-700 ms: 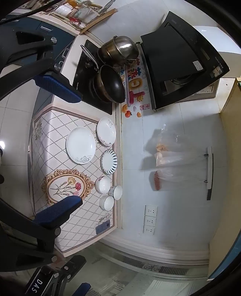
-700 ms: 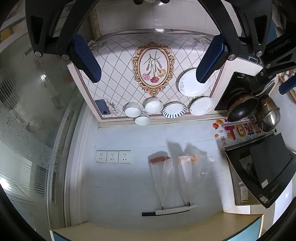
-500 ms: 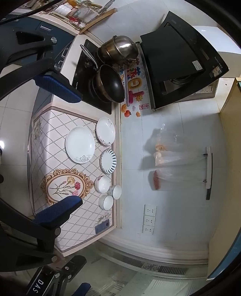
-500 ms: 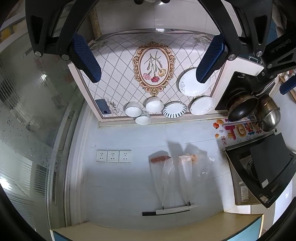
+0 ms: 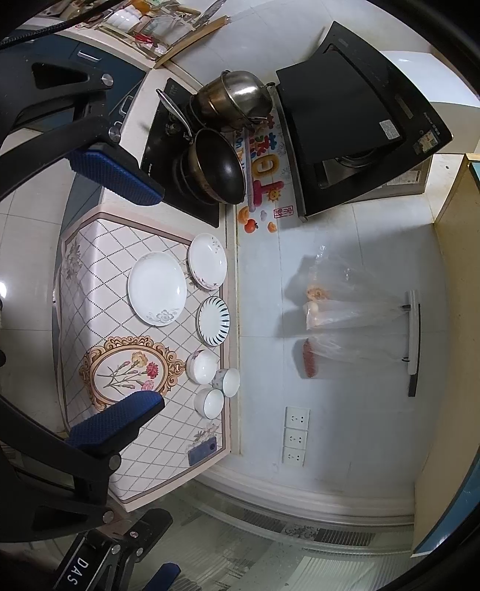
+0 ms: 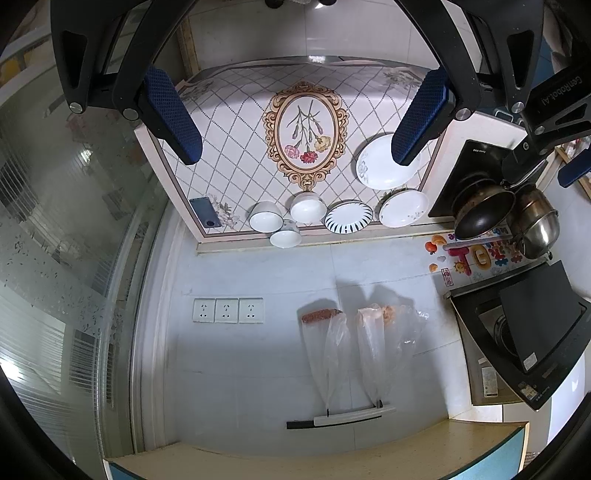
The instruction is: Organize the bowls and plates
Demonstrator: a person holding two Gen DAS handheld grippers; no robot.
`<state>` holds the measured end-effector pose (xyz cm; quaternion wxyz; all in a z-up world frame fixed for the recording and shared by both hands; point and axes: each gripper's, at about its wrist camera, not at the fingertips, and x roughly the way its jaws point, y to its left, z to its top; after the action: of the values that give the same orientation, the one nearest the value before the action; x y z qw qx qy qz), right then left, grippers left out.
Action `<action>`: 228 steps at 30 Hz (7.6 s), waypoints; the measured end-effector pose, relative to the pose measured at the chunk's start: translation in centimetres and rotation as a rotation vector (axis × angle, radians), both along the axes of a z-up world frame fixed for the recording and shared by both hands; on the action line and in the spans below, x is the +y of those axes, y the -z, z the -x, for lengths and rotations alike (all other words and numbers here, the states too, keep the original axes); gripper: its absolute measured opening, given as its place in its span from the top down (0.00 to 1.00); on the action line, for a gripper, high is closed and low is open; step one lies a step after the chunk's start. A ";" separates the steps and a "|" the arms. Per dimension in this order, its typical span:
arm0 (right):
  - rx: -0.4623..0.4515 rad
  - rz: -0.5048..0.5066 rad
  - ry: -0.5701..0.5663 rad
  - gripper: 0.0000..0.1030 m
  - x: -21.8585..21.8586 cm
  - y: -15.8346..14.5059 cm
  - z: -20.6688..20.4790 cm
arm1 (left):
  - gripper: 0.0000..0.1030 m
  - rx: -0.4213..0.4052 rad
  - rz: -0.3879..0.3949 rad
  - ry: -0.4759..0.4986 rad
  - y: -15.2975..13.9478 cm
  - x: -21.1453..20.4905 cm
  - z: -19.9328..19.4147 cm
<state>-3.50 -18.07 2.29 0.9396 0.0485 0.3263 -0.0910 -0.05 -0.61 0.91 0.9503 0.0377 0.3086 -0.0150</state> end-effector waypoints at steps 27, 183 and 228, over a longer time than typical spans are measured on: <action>-0.007 -0.010 -0.001 0.00 0.1 -0.4 0.0 | 0.00 -0.006 0.004 0.001 -0.2 -0.3 0.1; 0.670 -0.585 -0.149 0.57 -13.1 36.6 -34.5 | 0.49 0.546 0.200 0.001 27.5 5.3 -38.6; 0.672 -0.501 -0.350 0.90 13.3 44.8 -67.0 | 0.77 0.540 0.148 -0.183 33.5 21.9 -52.6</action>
<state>63.54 -4.78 -42.51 0.7421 0.1860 0.6285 0.1404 52.56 21.31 -32.62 0.8314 -0.0650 0.5505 0.0390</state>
